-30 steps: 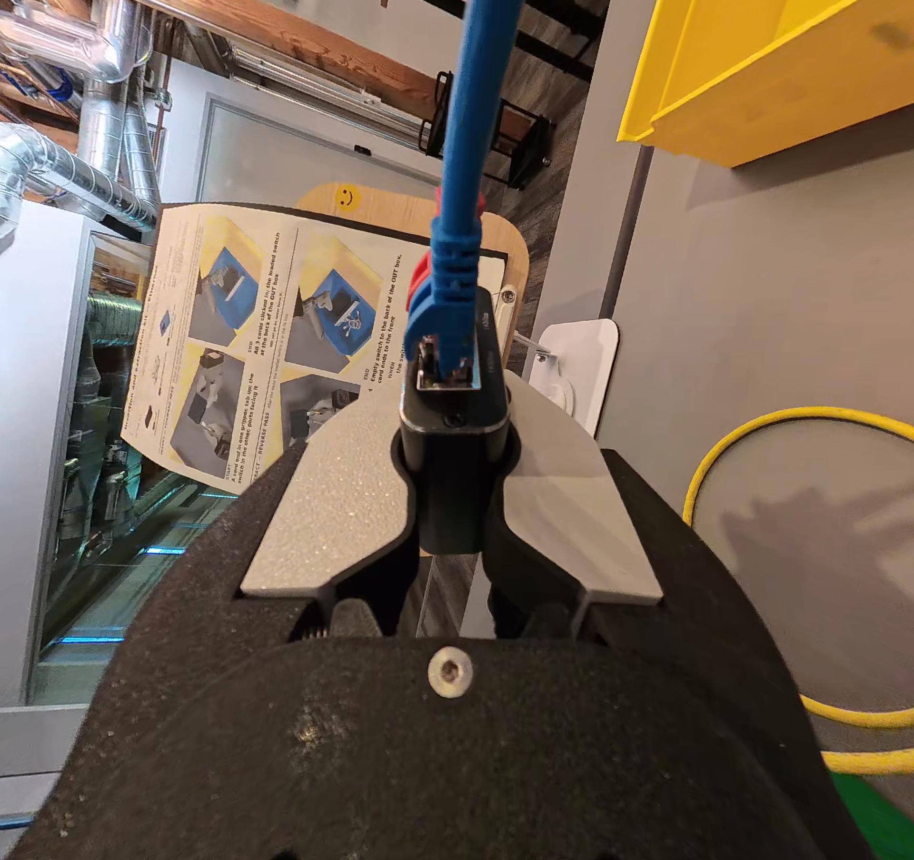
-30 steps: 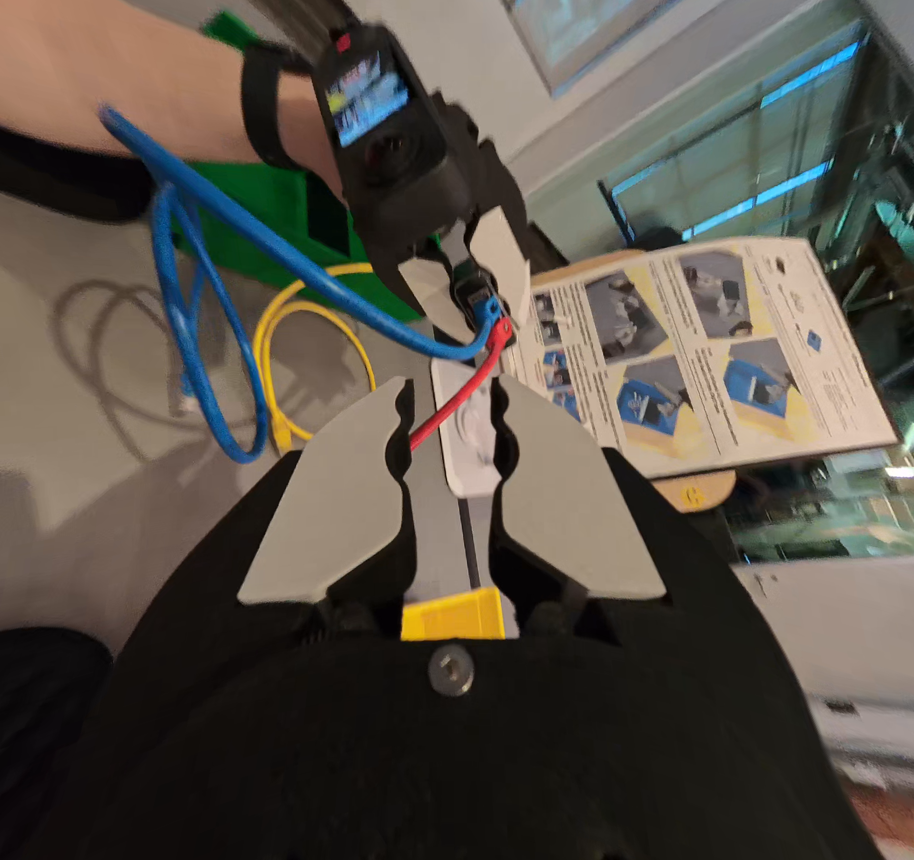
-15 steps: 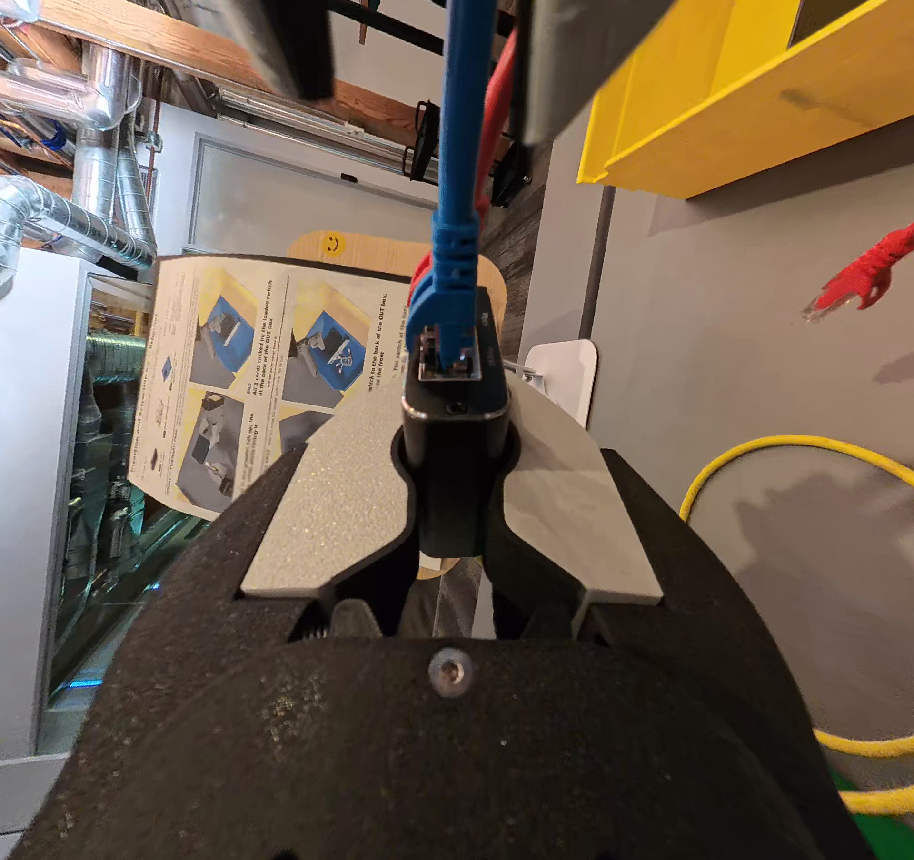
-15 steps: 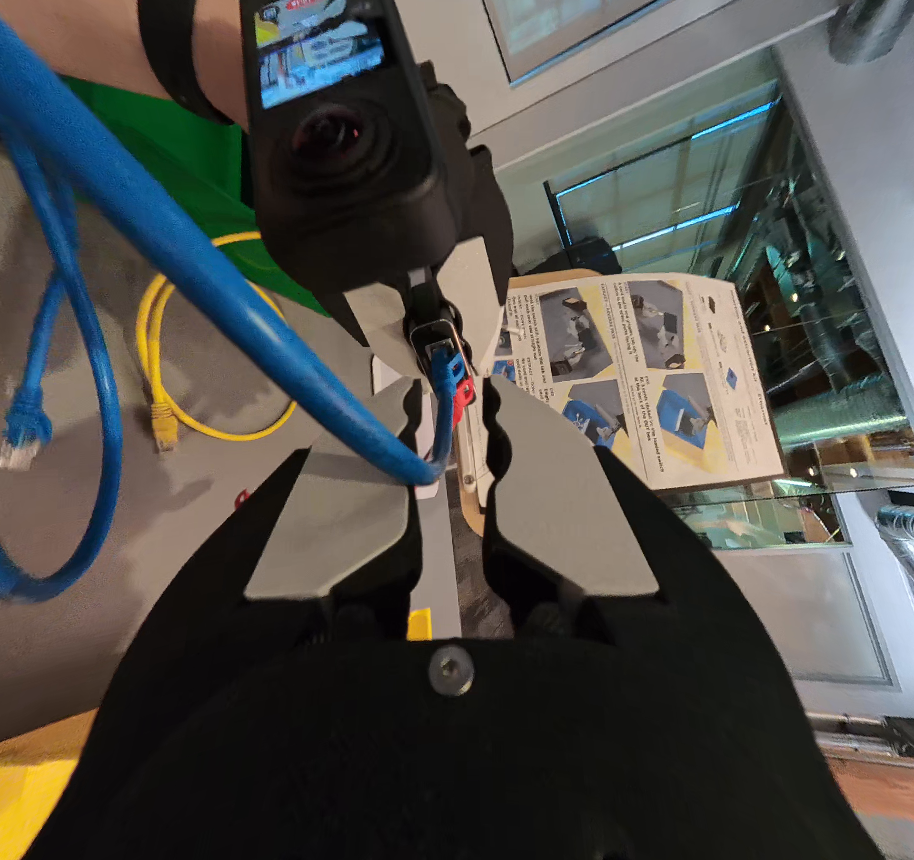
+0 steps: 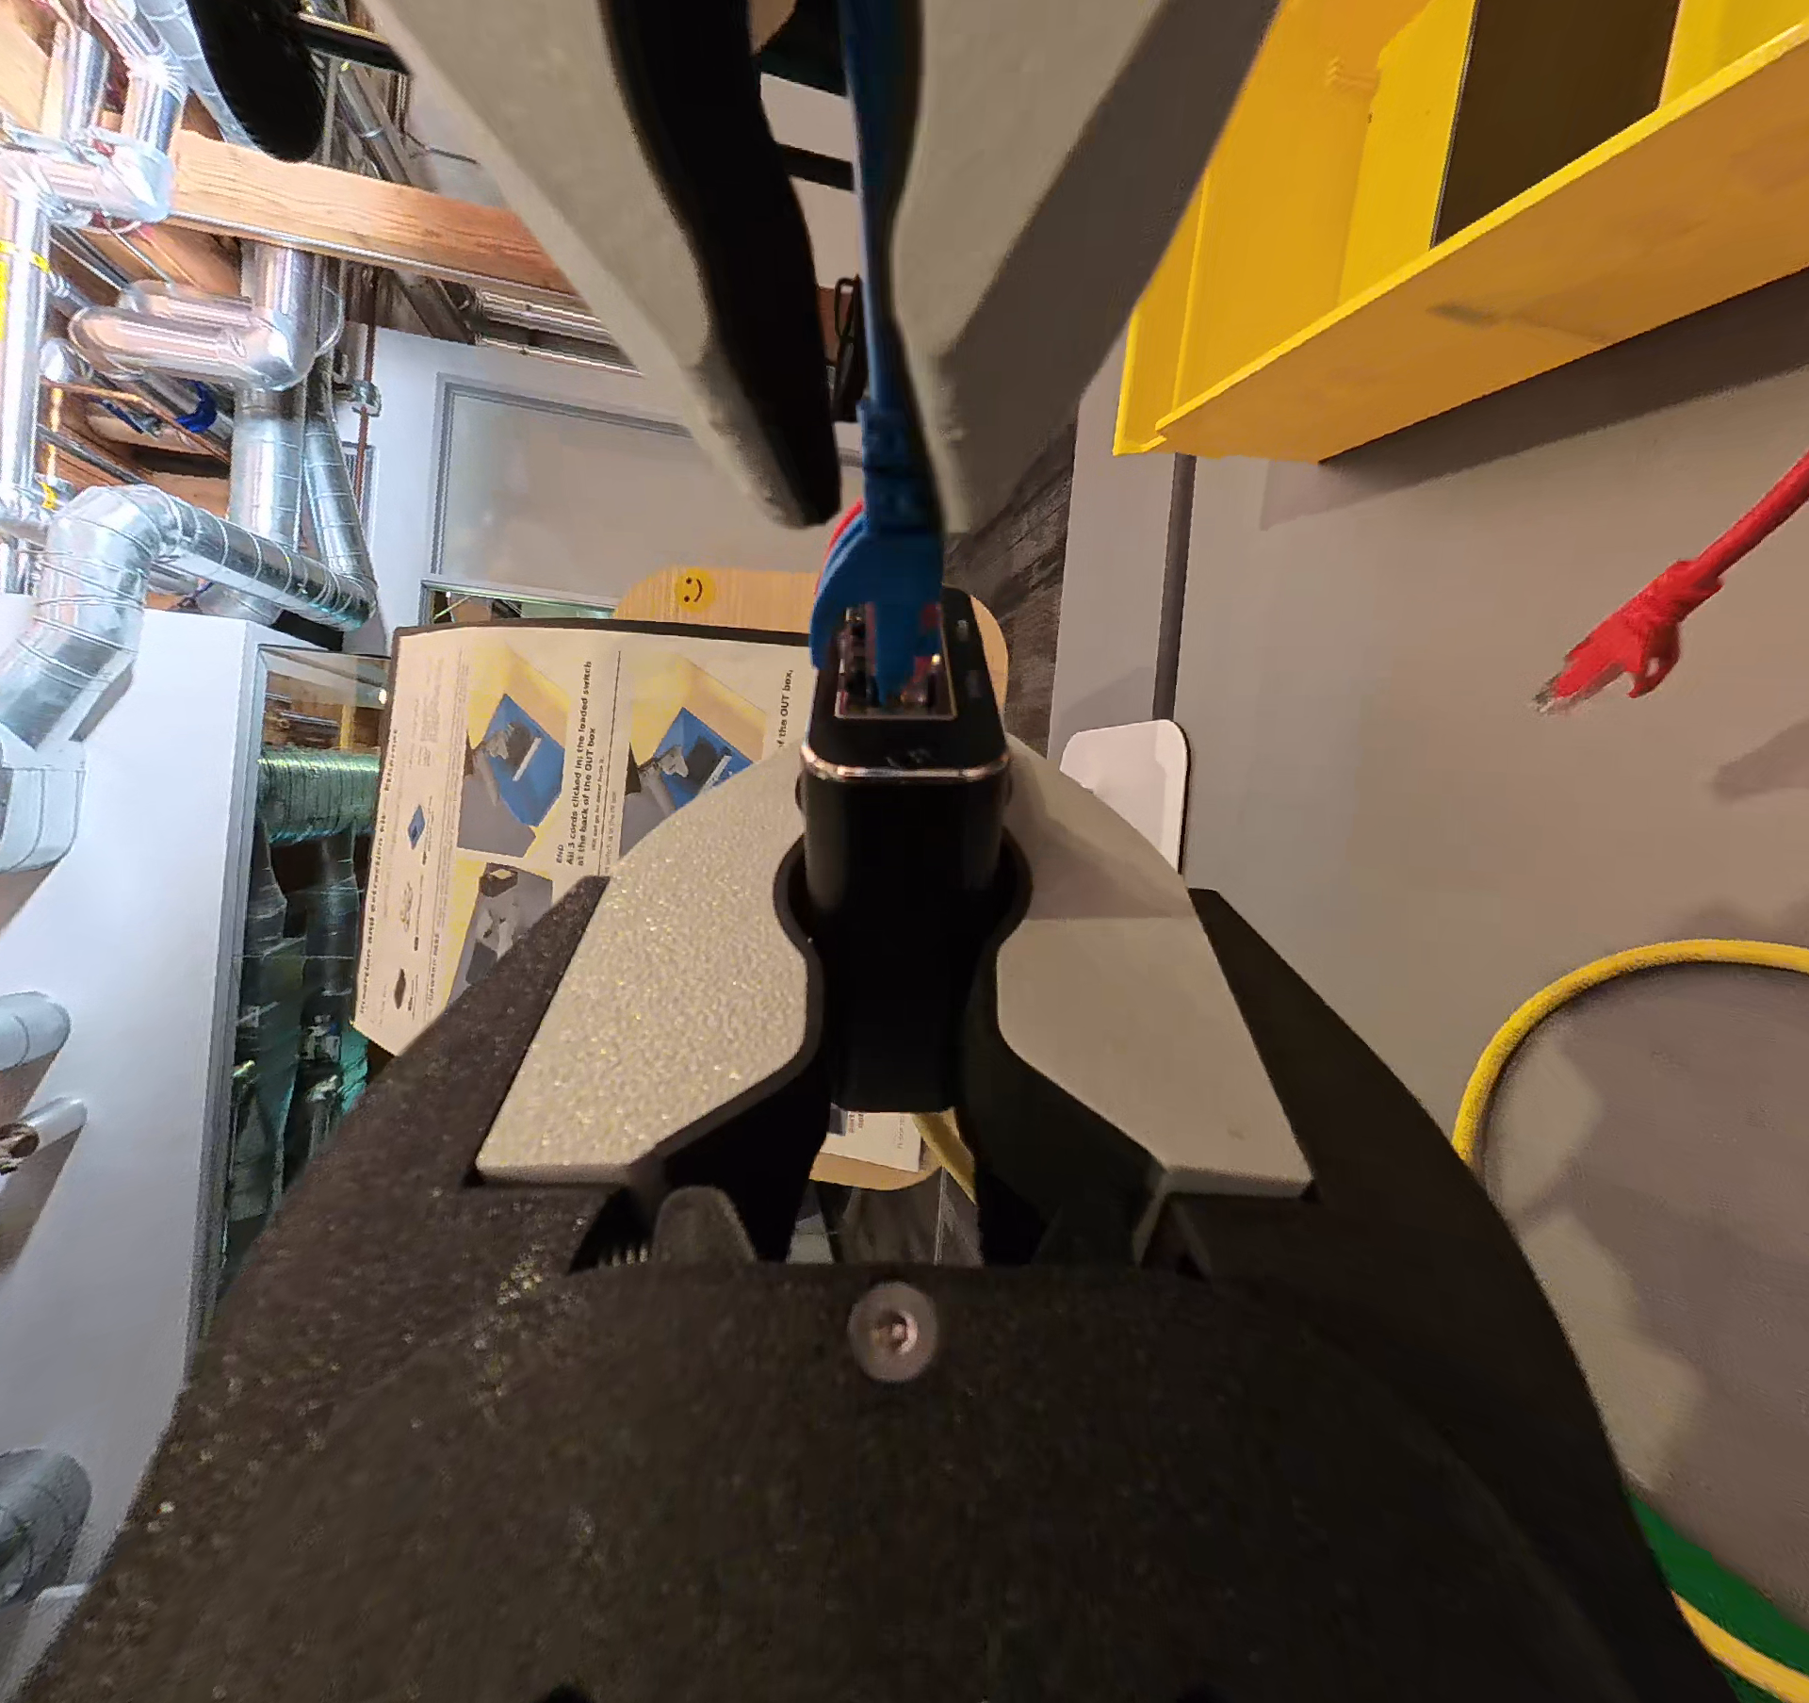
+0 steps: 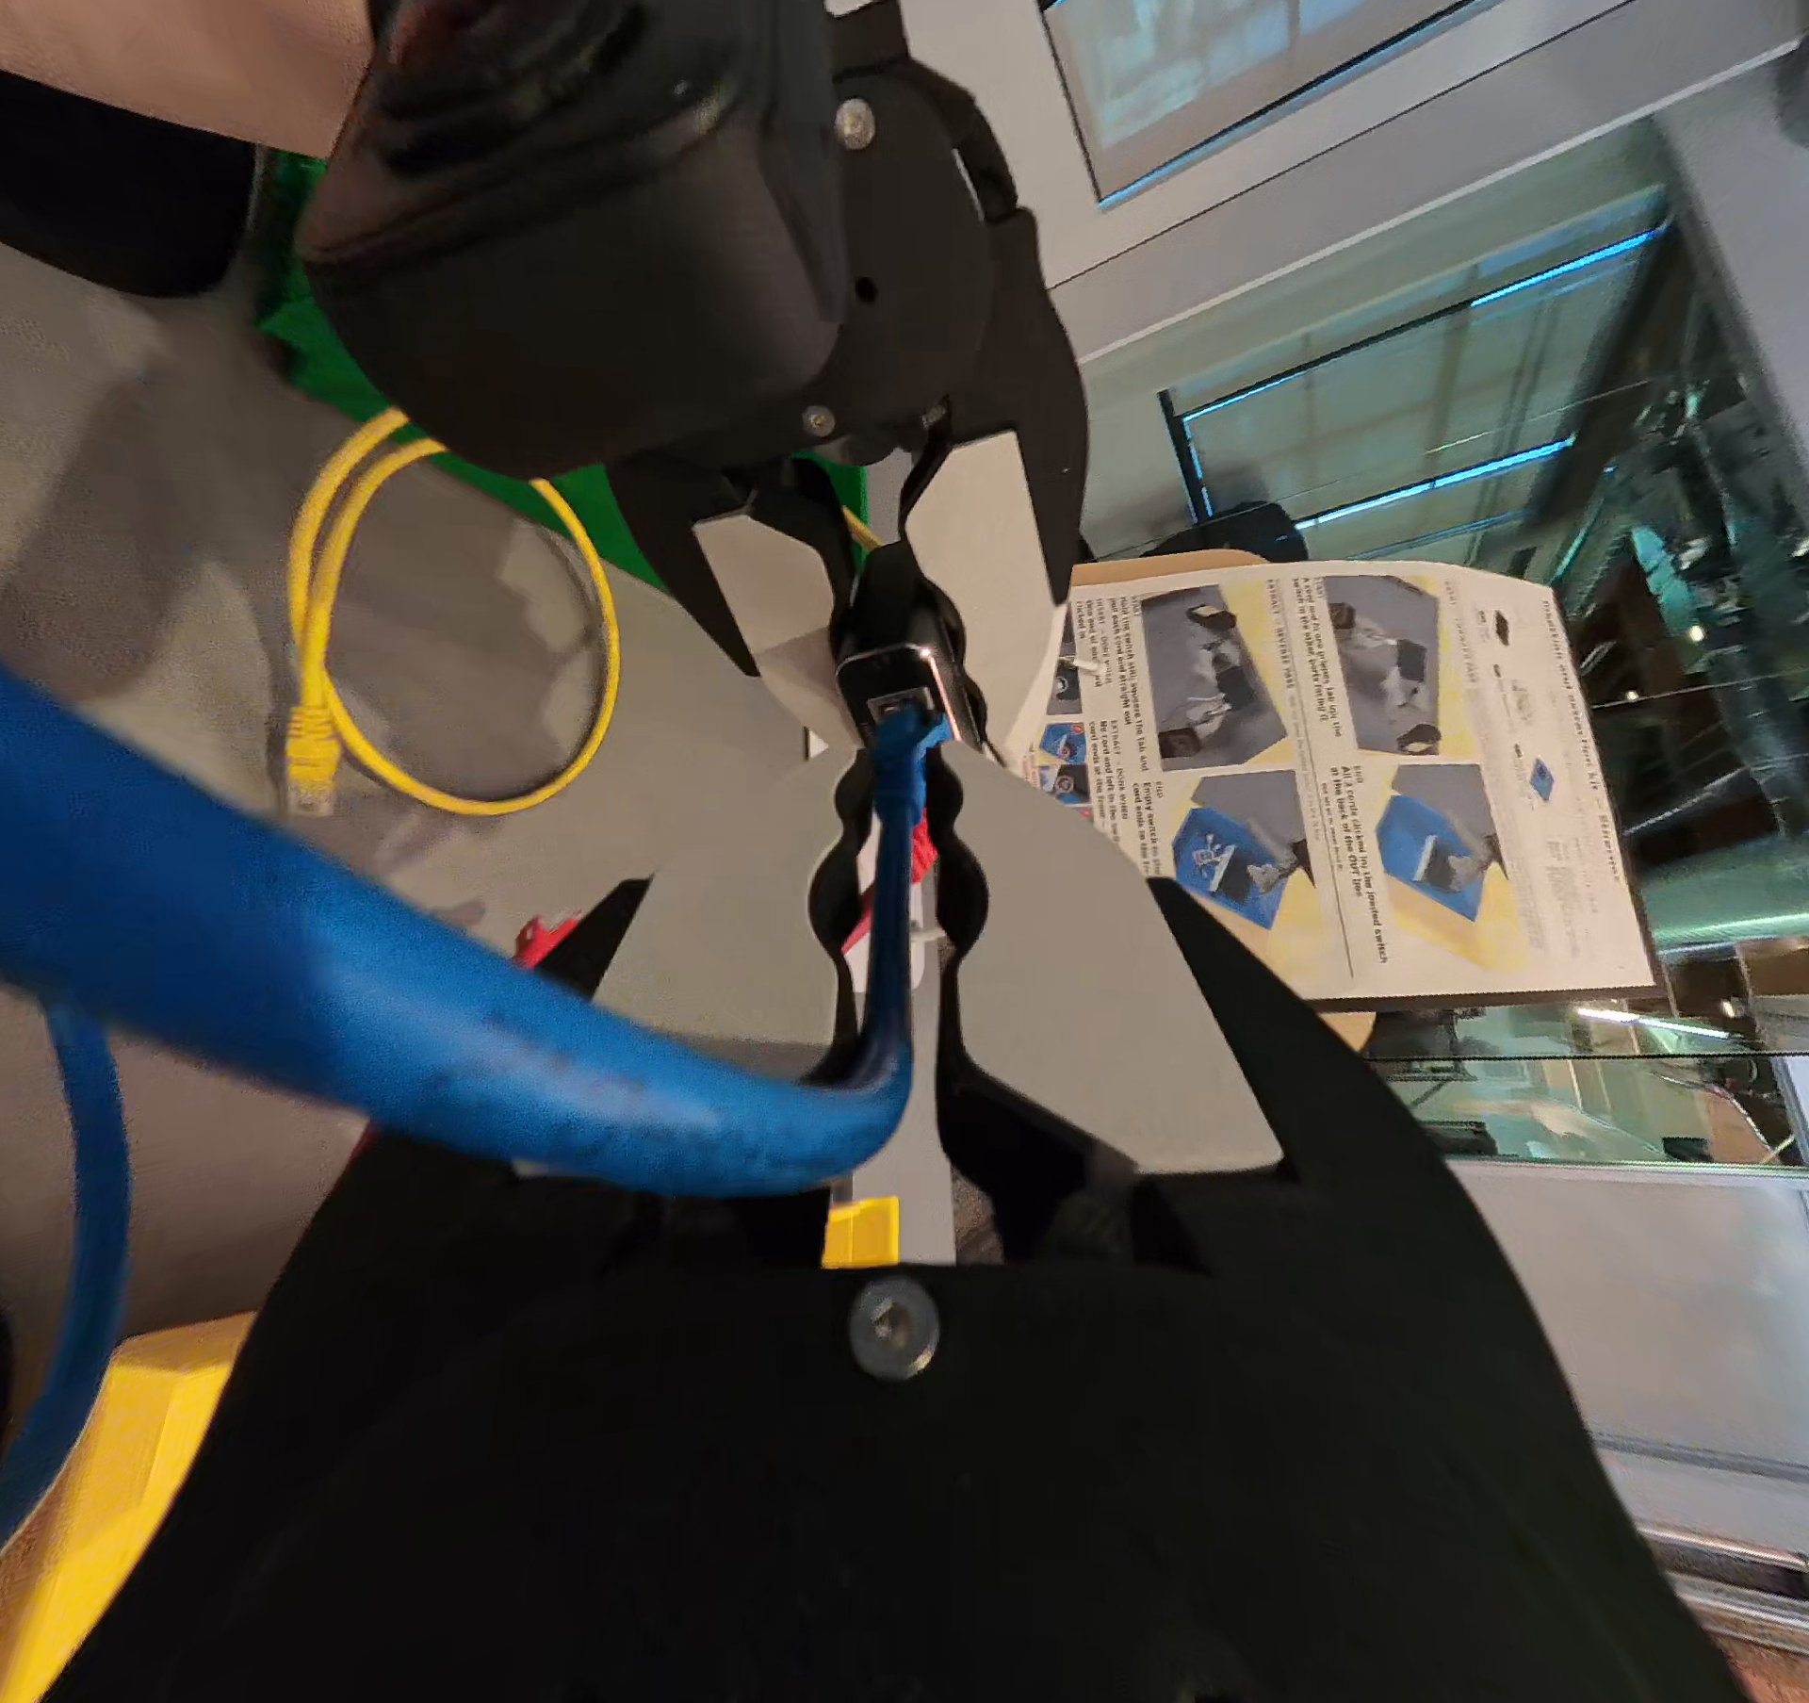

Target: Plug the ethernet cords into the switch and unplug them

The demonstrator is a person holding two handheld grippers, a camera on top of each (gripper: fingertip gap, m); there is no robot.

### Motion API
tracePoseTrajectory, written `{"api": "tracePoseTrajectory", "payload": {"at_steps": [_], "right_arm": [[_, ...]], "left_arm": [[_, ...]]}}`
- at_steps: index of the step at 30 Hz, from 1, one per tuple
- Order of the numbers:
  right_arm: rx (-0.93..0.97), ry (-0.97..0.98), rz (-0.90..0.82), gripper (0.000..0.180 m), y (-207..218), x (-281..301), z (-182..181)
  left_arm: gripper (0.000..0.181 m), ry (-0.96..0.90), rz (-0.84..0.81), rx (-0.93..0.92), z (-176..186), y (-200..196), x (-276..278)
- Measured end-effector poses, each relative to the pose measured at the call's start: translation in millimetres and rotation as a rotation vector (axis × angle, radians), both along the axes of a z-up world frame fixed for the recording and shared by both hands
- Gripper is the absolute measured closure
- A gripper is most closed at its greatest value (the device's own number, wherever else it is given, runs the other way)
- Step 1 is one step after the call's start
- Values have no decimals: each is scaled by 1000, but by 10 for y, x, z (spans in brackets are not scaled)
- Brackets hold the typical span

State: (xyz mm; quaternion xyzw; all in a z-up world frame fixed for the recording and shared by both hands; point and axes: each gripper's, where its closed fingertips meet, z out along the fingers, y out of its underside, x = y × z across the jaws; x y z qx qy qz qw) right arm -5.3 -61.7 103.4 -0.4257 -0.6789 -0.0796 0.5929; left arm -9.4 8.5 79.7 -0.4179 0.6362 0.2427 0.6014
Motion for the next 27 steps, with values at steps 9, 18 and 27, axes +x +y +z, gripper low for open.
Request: {"api": "tracePoseTrajectory", "payload": {"at_steps": [9,18,27], "right_arm": [[134,-30,7,162,-46,-20,82],[97,-36,2,162,0,-29,19],[94,-43,-11,163,51,-59,-4]], "left_arm": [[155,-3,-65,0,66,-146,3],[155,9,-104,18,77,-211,26],[155,26,-97,31,50,-160,-5]]}}
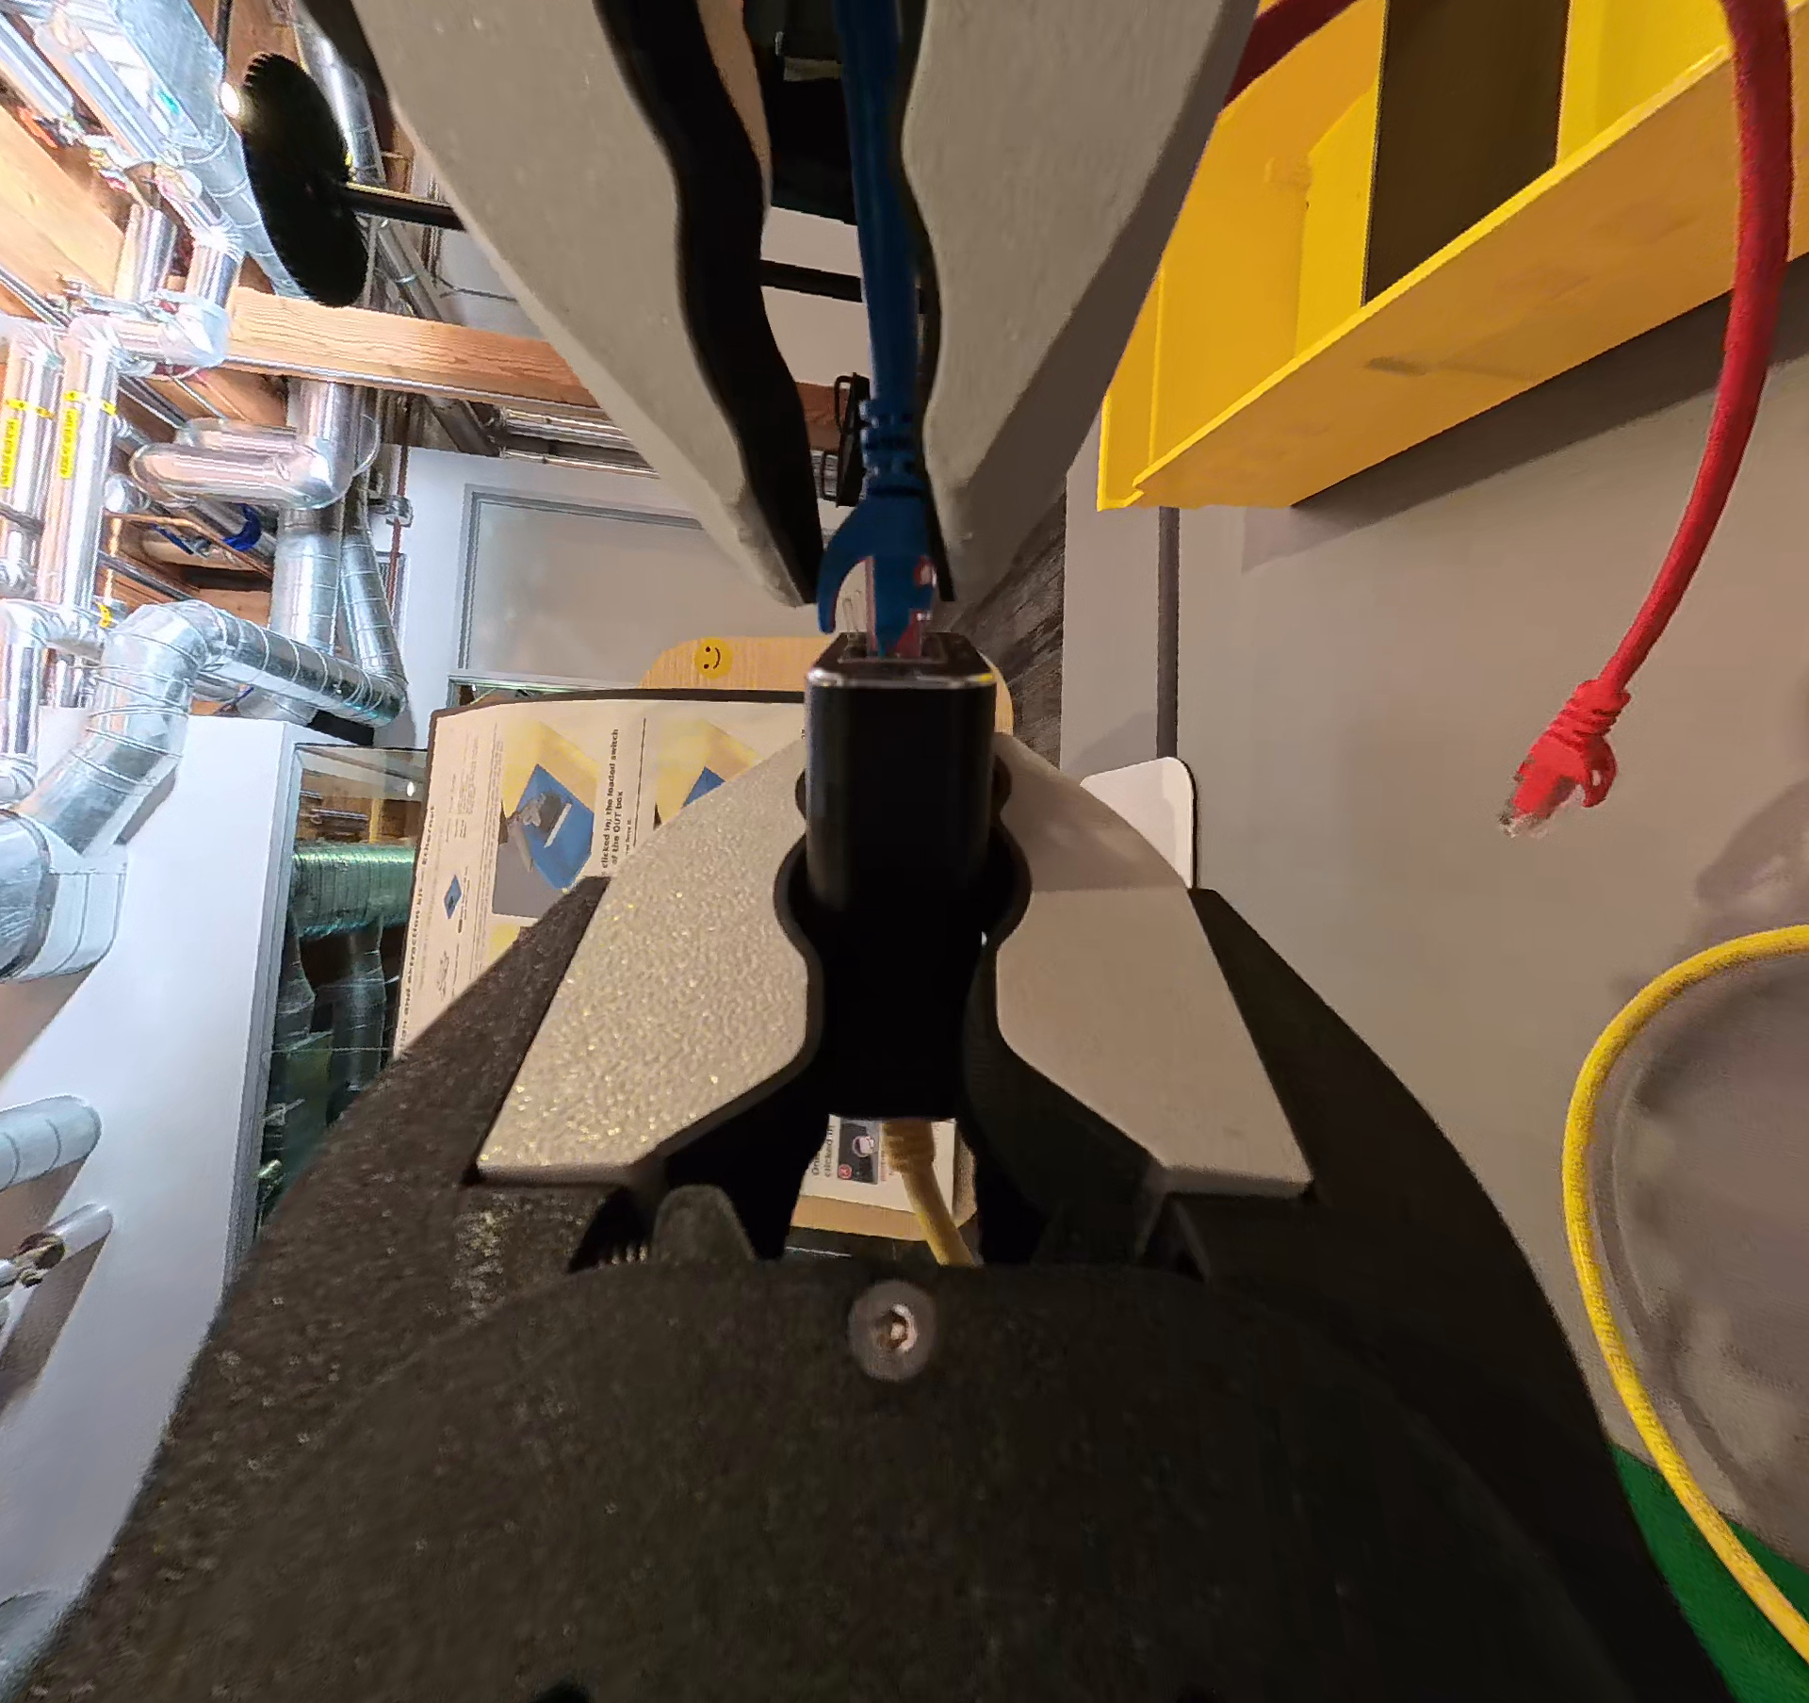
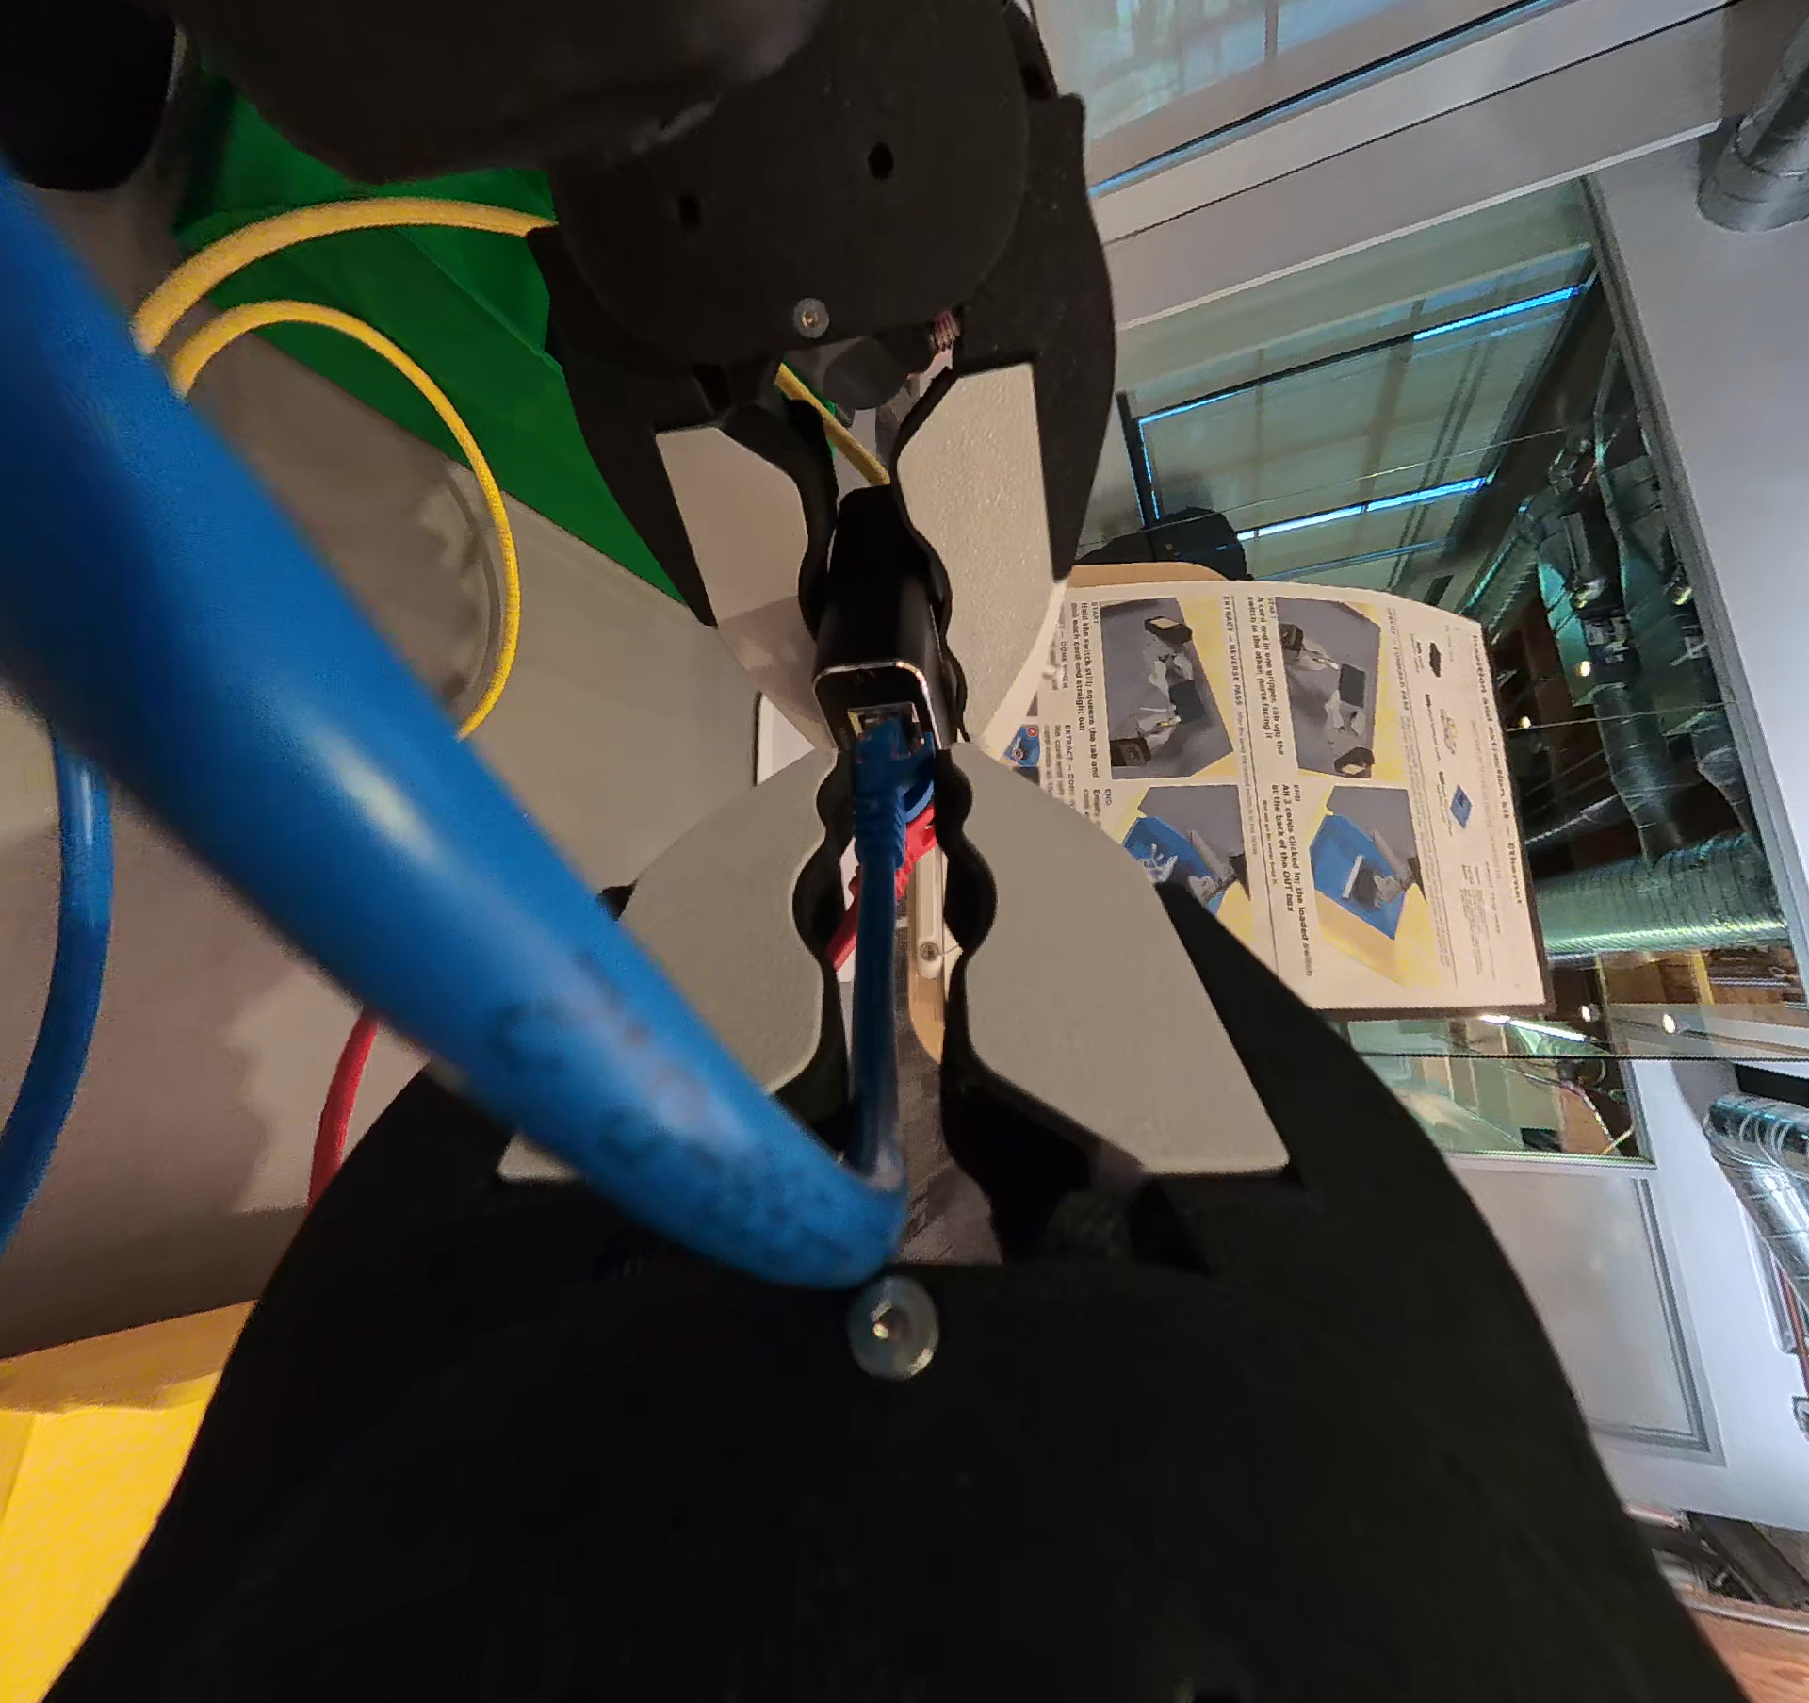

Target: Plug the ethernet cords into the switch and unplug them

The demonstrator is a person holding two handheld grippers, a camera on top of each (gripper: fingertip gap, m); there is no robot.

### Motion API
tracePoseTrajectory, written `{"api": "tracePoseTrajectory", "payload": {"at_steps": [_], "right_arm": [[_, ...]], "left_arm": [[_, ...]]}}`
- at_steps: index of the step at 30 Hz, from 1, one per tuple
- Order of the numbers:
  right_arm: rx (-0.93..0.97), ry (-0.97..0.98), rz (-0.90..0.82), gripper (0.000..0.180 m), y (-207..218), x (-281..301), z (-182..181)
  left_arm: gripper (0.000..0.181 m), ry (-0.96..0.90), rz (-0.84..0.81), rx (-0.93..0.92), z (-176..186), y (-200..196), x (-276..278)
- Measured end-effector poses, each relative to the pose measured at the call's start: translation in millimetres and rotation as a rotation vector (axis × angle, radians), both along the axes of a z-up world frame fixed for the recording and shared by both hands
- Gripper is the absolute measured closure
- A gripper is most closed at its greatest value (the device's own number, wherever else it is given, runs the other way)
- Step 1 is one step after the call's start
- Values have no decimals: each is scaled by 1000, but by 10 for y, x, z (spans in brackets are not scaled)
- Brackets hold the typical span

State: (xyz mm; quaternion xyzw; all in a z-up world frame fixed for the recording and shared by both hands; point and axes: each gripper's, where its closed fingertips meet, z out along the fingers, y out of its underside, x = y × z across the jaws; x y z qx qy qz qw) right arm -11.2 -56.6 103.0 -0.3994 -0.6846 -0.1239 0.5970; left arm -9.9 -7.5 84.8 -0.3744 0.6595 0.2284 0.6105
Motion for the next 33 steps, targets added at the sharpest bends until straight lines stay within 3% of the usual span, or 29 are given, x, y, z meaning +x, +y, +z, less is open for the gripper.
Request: {"api": "tracePoseTrajectory", "payload": {"at_steps": [12,16,20,33], "right_arm": [[-9,35,-92,164,111,-64,47],[53,46,-54,169,47,-140,109],[221,-7,-96,156,39,-29,199],[220,120,4,153,-307,112,456]], "left_arm": [[154,-140,102,103,124,233,2],[153,-190,67,77,149,285,-54],[154,-194,-12,91,213,185,-77],[154,-265,-126,20,354,15,-141]]}}
